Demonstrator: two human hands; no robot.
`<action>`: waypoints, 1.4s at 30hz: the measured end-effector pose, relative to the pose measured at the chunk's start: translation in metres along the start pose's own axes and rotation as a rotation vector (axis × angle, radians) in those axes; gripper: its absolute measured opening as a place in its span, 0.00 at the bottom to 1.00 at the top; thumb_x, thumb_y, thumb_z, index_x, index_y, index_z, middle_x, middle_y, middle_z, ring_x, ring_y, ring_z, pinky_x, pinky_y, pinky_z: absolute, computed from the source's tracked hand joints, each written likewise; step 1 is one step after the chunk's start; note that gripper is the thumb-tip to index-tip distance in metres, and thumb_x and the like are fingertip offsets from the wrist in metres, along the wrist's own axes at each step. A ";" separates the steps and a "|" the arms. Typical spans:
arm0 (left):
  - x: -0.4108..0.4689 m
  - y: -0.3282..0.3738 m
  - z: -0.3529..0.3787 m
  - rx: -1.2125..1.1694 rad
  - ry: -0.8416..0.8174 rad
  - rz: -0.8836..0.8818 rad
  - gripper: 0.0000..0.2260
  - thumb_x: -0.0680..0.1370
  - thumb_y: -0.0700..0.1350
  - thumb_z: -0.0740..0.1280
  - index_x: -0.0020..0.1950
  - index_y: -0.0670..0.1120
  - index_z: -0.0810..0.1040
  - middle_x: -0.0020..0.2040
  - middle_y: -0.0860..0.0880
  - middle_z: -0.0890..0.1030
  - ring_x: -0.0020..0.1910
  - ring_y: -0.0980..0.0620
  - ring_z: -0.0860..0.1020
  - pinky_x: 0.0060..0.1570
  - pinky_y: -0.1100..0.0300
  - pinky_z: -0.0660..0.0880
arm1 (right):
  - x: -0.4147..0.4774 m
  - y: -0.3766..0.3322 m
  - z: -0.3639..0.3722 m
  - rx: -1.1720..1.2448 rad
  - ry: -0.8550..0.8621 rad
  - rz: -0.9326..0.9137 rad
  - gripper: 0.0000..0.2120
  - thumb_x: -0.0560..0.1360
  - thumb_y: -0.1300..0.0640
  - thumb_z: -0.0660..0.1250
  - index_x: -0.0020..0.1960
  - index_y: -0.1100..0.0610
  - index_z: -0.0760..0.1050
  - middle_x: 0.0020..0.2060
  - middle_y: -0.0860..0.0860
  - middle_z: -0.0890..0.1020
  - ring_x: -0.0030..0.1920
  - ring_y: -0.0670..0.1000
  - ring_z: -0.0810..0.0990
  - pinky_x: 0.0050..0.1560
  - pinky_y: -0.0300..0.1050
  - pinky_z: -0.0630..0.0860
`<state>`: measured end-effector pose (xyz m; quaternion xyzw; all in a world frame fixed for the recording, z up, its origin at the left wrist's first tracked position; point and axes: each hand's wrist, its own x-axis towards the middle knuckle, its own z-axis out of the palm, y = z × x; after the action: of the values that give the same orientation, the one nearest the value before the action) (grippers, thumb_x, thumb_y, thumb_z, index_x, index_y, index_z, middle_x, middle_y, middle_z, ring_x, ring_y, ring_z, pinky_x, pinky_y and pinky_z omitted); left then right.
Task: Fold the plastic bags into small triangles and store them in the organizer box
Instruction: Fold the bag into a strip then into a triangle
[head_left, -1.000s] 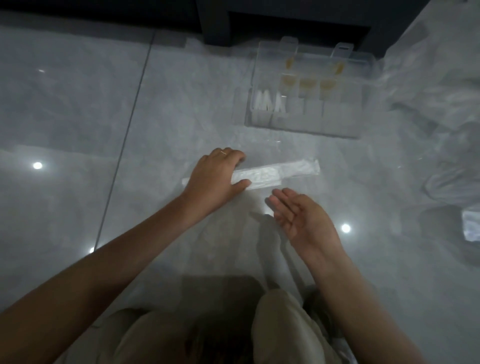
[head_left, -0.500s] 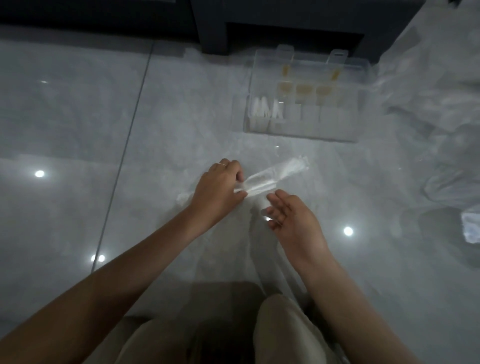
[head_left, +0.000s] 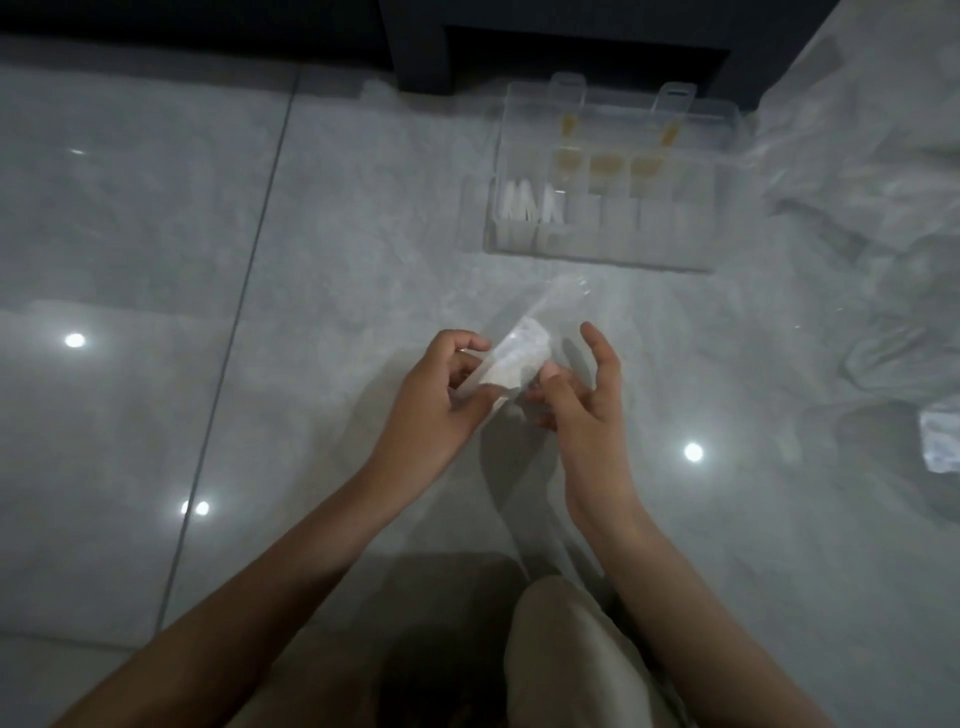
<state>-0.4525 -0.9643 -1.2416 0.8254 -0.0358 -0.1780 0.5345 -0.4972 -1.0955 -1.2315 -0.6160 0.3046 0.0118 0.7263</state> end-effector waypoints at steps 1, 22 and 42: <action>-0.006 0.003 -0.001 -0.018 0.005 0.008 0.15 0.75 0.41 0.72 0.57 0.50 0.71 0.46 0.53 0.81 0.44 0.60 0.80 0.41 0.69 0.74 | 0.000 -0.002 0.001 -0.009 -0.001 -0.029 0.25 0.80 0.59 0.62 0.74 0.47 0.59 0.37 0.47 0.81 0.40 0.44 0.80 0.47 0.38 0.78; -0.031 0.049 -0.009 -0.178 0.200 0.157 0.13 0.74 0.37 0.71 0.51 0.52 0.73 0.44 0.56 0.79 0.45 0.59 0.80 0.45 0.69 0.75 | -0.016 -0.035 0.001 -0.109 -0.129 -0.361 0.16 0.75 0.68 0.68 0.53 0.51 0.67 0.41 0.54 0.79 0.29 0.45 0.78 0.31 0.36 0.74; -0.033 0.051 -0.017 -0.110 0.175 0.205 0.12 0.75 0.39 0.70 0.56 0.52 0.79 0.50 0.57 0.83 0.49 0.58 0.81 0.51 0.66 0.76 | -0.005 -0.036 -0.014 -0.438 -0.215 -0.640 0.13 0.74 0.62 0.70 0.58 0.56 0.80 0.46 0.46 0.82 0.44 0.44 0.82 0.47 0.34 0.78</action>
<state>-0.4710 -0.9634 -1.1815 0.7992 -0.0633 -0.0516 0.5955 -0.4930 -1.1148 -1.1976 -0.8152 0.0102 -0.0860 0.5726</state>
